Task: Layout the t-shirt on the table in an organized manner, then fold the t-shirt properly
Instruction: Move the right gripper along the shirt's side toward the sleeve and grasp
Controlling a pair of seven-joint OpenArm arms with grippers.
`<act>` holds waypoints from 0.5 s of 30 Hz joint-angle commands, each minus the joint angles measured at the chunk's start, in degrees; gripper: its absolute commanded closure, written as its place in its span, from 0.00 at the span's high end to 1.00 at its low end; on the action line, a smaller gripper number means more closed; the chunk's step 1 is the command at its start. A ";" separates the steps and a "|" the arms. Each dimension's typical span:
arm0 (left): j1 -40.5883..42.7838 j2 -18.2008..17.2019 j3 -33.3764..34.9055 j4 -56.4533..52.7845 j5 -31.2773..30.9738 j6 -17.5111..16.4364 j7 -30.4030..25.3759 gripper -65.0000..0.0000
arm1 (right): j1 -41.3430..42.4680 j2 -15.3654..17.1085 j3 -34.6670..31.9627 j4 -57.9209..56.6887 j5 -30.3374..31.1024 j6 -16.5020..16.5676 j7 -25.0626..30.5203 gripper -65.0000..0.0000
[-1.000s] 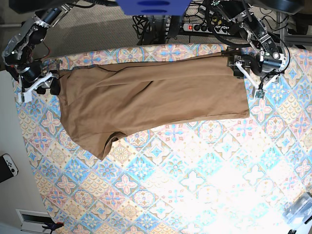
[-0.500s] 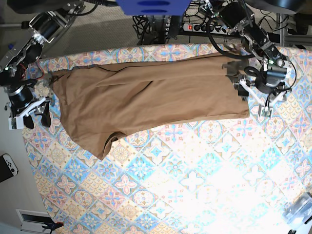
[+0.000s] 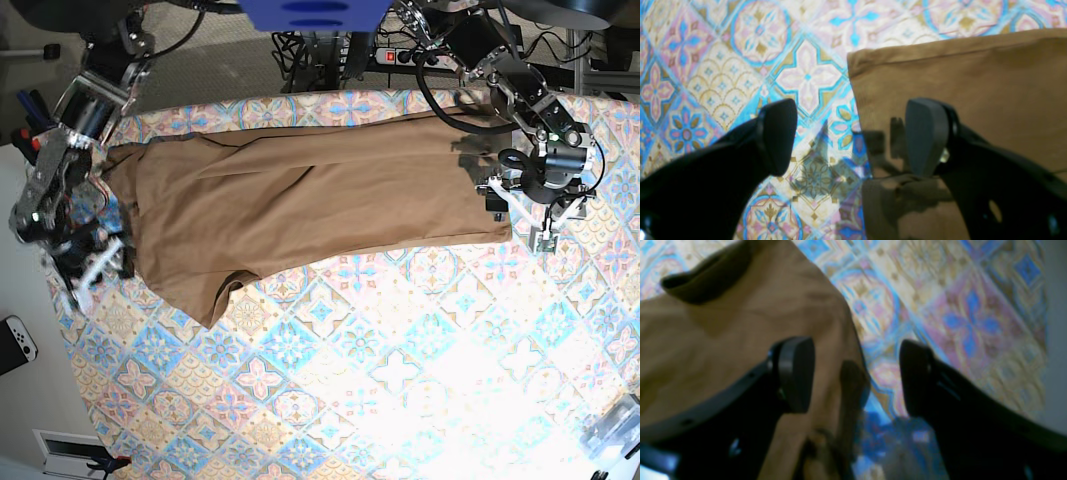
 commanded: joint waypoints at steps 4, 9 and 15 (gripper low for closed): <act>-0.68 -0.39 0.18 0.88 -0.53 0.10 -0.98 0.75 | 7.79 2.49 -8.91 -12.80 1.38 0.21 9.73 0.59; -0.51 -0.48 0.18 0.88 -0.53 0.10 -0.98 0.75 | 13.15 4.86 -15.68 -27.83 1.38 0.21 19.67 0.59; -0.60 -0.31 0.18 0.88 -0.53 0.10 -0.98 0.75 | 19.21 6.09 -26.23 -43.22 1.38 0.21 31.19 0.59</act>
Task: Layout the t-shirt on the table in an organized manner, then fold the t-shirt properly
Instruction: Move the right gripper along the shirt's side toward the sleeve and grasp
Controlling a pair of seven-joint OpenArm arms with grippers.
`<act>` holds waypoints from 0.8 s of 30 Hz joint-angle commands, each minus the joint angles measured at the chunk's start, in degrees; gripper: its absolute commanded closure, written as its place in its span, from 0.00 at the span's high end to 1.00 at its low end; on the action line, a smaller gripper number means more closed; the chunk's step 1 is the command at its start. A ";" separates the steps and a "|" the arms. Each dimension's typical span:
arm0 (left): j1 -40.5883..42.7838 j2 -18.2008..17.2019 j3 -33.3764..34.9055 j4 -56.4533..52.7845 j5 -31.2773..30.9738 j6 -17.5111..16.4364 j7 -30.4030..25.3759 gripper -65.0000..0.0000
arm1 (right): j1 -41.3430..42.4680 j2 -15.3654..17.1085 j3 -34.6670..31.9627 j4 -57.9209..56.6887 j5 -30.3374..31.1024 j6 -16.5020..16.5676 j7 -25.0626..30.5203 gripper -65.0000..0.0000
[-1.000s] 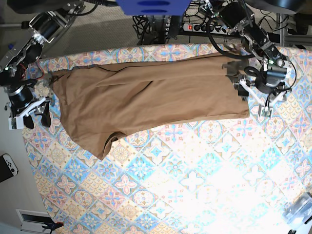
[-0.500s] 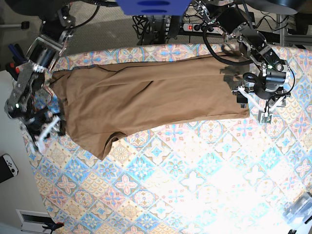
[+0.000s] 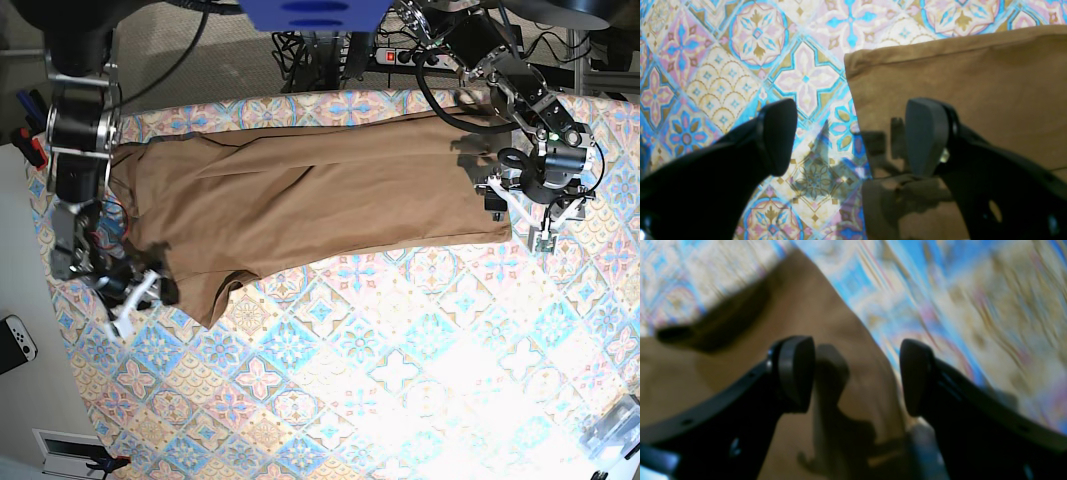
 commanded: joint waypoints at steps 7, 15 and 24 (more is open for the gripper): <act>-0.62 -0.11 0.11 0.88 -0.70 0.12 -1.00 0.75 | 3.18 0.95 -9.28 -9.02 0.79 0.30 7.22 0.59; -0.71 -0.11 0.11 0.88 -0.70 0.12 -1.00 0.75 | 3.01 0.87 -20.35 -9.02 0.79 0.30 7.05 0.59; -0.35 -0.29 0.11 0.88 -0.70 0.12 -1.00 0.75 | 3.01 0.87 -29.41 -9.02 0.79 0.21 6.61 0.08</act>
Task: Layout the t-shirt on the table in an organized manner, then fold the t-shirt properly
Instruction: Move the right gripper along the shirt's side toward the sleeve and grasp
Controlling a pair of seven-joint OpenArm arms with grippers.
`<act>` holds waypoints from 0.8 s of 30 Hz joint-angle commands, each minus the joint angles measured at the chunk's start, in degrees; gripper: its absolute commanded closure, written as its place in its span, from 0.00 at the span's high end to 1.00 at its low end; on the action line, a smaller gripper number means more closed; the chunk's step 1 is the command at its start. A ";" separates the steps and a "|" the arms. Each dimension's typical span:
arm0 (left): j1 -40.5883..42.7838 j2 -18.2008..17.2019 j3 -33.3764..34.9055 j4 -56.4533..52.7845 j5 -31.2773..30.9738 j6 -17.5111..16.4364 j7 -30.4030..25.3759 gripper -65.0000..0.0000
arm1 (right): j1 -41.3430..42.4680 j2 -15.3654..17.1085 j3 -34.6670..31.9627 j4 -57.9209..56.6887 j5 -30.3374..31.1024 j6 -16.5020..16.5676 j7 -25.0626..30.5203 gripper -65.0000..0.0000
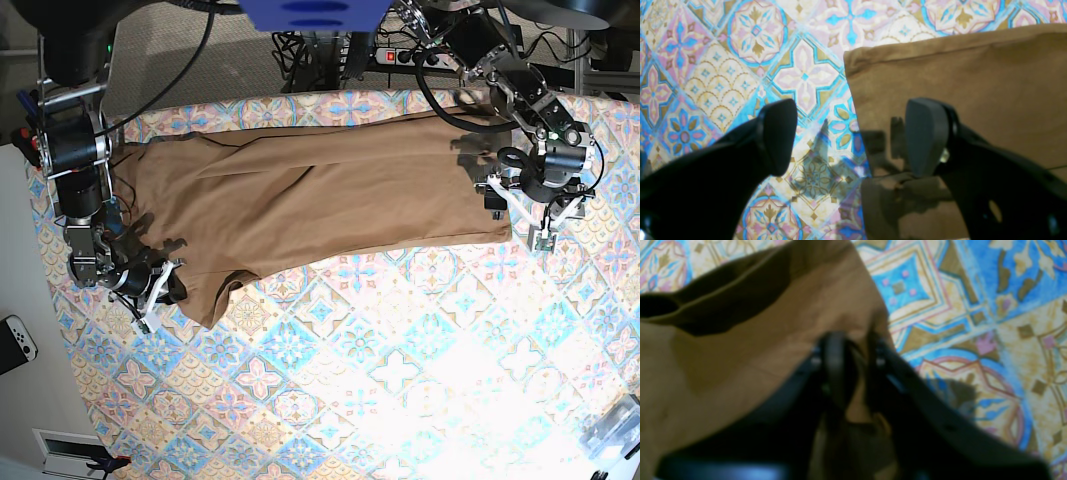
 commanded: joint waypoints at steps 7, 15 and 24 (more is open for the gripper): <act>-0.48 -0.48 0.11 0.79 -0.57 0.12 -0.98 0.75 | -0.64 -0.34 -0.77 -0.30 -3.30 1.61 -9.76 0.00; -0.48 -0.48 0.11 0.79 -0.57 0.12 -0.98 0.75 | -0.82 -0.34 5.73 -0.21 -3.30 1.61 -9.76 0.00; -0.48 -0.48 0.11 0.00 -0.48 0.12 -0.98 0.75 | -8.47 1.33 15.67 16.05 -3.21 1.61 -13.01 0.00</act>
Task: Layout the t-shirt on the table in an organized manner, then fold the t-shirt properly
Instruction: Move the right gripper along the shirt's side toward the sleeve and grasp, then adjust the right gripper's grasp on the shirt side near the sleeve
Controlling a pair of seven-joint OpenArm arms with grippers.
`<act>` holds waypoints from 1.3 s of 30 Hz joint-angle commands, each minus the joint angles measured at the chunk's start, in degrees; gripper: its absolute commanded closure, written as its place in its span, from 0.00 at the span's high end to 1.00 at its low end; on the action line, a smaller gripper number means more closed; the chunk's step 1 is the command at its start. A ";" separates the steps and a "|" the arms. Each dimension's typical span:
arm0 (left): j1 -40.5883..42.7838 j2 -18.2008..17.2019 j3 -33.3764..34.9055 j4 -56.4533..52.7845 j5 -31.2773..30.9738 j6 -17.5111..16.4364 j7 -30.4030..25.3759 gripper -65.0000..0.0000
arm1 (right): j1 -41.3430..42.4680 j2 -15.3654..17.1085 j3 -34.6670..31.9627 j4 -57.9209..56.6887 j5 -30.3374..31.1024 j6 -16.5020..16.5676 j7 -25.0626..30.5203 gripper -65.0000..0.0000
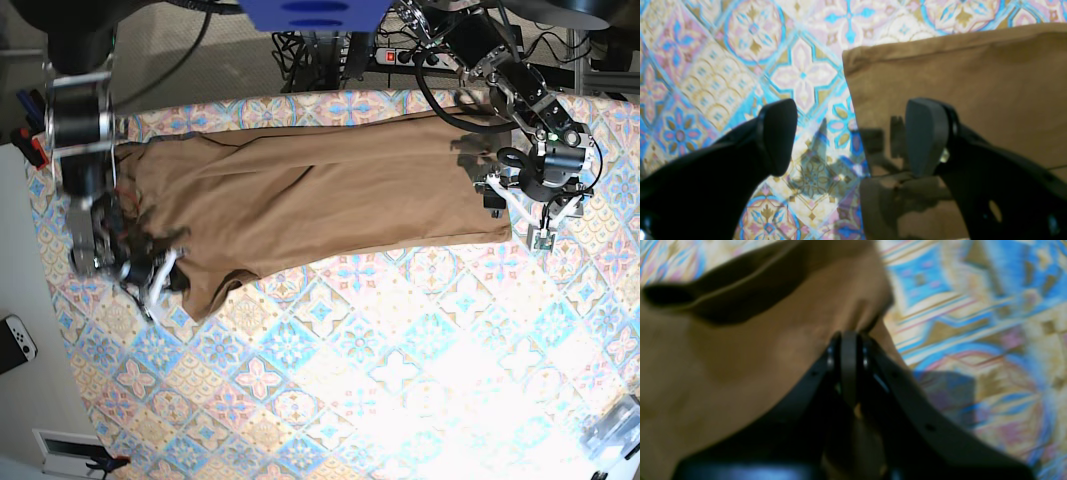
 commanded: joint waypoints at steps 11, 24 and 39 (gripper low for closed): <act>-0.59 0.00 0.27 0.99 -0.72 0.12 -0.98 0.75 | -10.17 0.96 14.17 24.54 -1.18 0.64 -9.75 0.00; -0.51 0.00 0.18 0.99 -0.72 0.12 -0.80 0.75 | -21.16 0.79 20.32 37.72 -1.18 0.64 -9.75 0.00; -0.51 0.00 0.36 0.90 -0.63 0.12 -0.71 0.75 | -22.74 0.96 19.88 38.43 -1.18 0.64 -9.84 0.48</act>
